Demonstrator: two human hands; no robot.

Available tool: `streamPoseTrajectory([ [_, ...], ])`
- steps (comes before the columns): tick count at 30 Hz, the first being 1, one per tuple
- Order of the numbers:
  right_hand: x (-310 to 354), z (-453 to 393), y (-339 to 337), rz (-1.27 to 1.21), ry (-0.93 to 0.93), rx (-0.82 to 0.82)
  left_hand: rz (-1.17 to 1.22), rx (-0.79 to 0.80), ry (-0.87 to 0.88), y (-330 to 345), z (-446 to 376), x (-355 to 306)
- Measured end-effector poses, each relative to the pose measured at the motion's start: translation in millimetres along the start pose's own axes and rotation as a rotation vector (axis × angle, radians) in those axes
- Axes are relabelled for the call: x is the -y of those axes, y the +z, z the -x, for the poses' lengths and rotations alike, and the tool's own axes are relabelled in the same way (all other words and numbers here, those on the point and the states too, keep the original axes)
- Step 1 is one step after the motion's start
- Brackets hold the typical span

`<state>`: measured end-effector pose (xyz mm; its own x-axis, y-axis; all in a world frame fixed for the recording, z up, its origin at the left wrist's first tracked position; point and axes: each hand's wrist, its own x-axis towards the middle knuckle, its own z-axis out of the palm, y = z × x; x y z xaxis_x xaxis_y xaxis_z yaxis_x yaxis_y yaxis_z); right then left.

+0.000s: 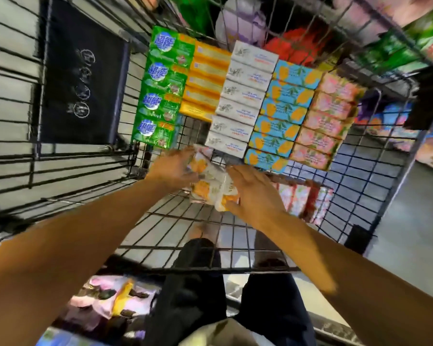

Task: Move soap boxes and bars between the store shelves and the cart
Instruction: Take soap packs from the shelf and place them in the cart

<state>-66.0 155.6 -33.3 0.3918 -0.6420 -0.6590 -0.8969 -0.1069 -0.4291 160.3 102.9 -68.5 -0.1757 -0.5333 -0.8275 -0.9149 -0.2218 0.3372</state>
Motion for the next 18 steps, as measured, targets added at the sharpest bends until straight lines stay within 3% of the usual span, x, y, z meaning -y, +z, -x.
streamPoseTrajectory([
  [4, 2.9, -14.9, 10.6, 0.092, 0.015, 0.066, 0.188, -0.001, -0.051, 12.3, -14.0, 9.7],
  [13, 13.2, -33.0, 6.3, 0.13, 0.118, 0.138, 0.087, 0.0, -0.012, 10.4, -29.5, 5.1],
  [18, 21.1, -21.2, -5.2, -0.1, 0.076, 0.118, 0.136, -0.139, 0.029, -24.9, -4.5, 11.2],
])
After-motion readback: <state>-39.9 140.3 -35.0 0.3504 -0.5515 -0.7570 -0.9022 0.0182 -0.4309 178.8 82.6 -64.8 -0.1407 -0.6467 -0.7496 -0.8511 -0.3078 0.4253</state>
